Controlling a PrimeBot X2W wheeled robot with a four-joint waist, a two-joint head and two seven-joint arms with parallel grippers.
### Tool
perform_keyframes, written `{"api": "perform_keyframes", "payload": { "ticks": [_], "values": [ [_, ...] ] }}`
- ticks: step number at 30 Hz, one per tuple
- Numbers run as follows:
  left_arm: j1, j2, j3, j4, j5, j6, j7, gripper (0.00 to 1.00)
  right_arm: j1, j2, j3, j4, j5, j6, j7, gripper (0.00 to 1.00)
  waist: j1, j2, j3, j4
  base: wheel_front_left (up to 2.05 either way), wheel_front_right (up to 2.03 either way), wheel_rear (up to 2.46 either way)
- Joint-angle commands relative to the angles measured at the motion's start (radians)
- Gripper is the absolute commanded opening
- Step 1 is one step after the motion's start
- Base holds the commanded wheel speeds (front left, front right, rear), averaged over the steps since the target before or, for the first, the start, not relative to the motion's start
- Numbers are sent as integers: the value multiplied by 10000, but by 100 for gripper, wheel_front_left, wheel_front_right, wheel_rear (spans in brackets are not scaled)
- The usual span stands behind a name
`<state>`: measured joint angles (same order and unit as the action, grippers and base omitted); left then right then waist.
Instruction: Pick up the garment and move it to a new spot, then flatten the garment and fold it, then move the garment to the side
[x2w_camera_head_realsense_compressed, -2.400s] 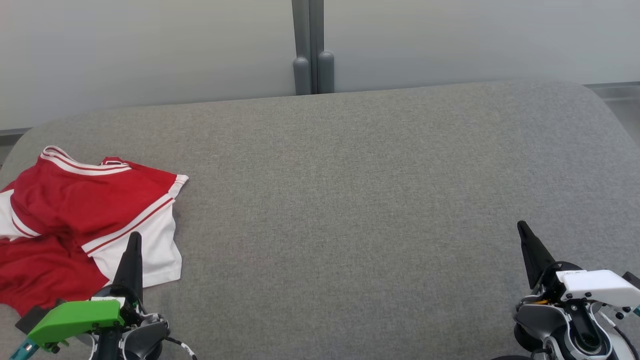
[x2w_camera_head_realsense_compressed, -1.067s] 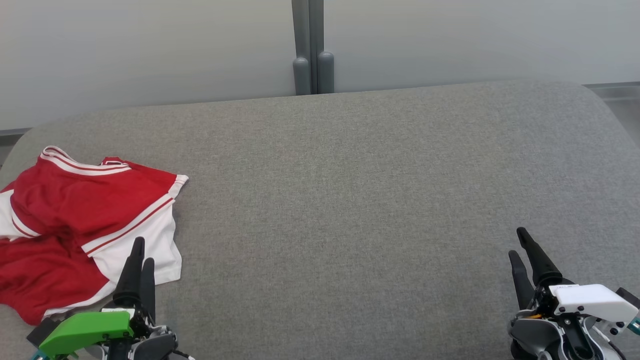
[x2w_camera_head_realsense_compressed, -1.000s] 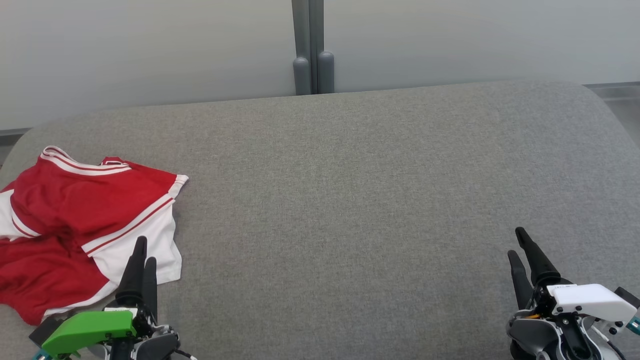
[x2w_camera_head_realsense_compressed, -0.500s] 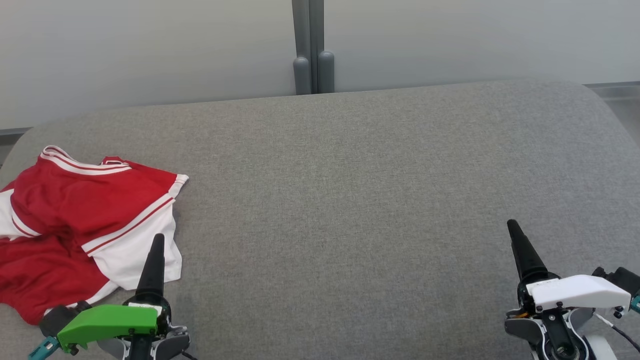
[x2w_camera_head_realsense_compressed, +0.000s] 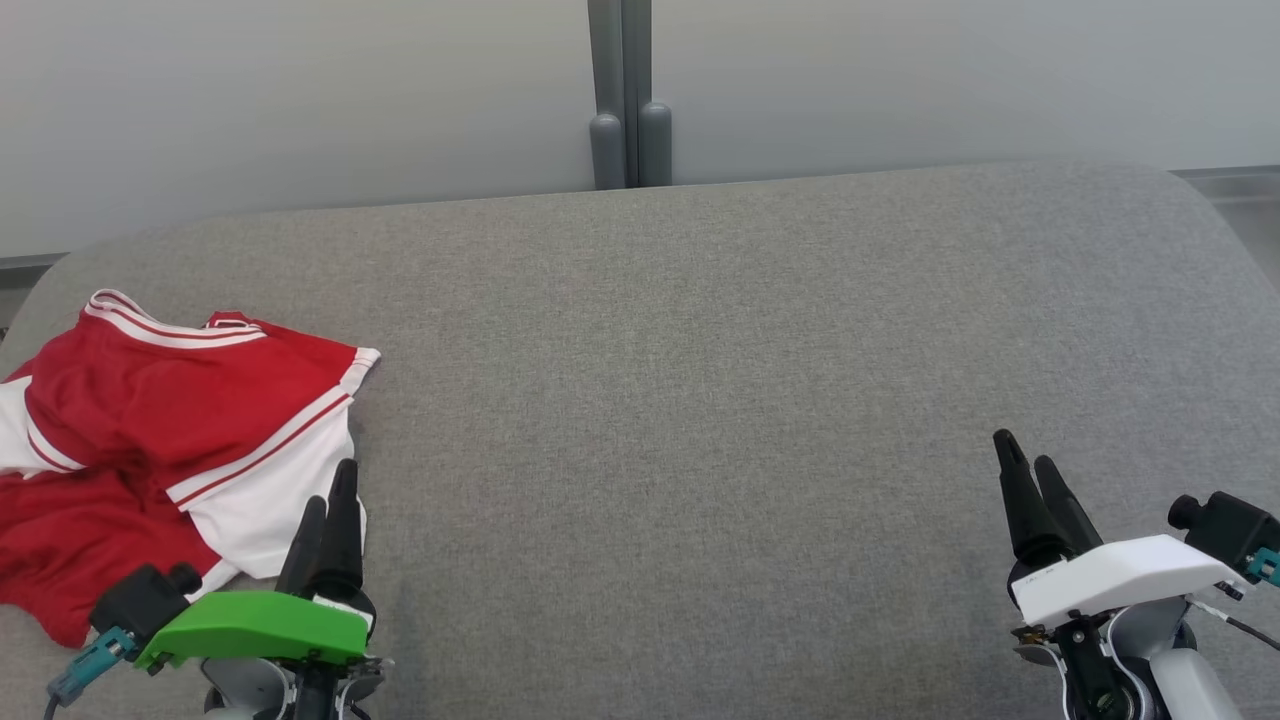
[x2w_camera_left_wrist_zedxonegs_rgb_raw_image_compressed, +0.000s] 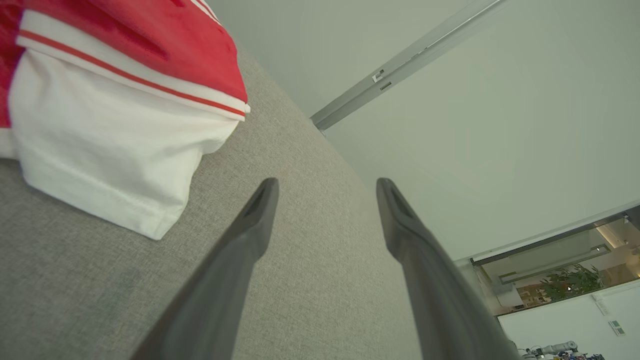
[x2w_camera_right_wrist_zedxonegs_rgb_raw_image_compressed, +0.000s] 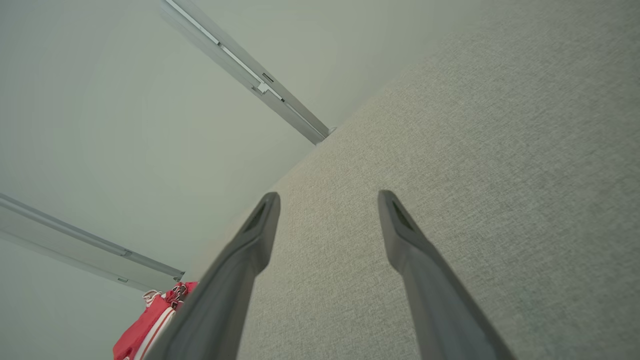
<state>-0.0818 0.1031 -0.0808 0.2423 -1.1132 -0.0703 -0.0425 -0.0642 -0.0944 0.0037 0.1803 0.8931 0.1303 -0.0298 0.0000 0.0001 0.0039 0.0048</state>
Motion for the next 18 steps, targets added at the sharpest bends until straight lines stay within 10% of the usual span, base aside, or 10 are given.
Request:
{"api": "perform_keyframes", "payload": {
  "ticks": [1, 18],
  "values": [
    [-287, 138, -143, -82, 563, 68, -115, 100, -144, -108, 71, -90, -557, 2, -139, 100, 0, -1, -6, 10, 0, 0, 0],
    [-270, 440, -644, 342, 3509, 221, -636, 100, -37, -106, 251, 632, -2846, 3, -684, 100, 0, -1, -17, 67, 0, 0, 0]
  ]
}}
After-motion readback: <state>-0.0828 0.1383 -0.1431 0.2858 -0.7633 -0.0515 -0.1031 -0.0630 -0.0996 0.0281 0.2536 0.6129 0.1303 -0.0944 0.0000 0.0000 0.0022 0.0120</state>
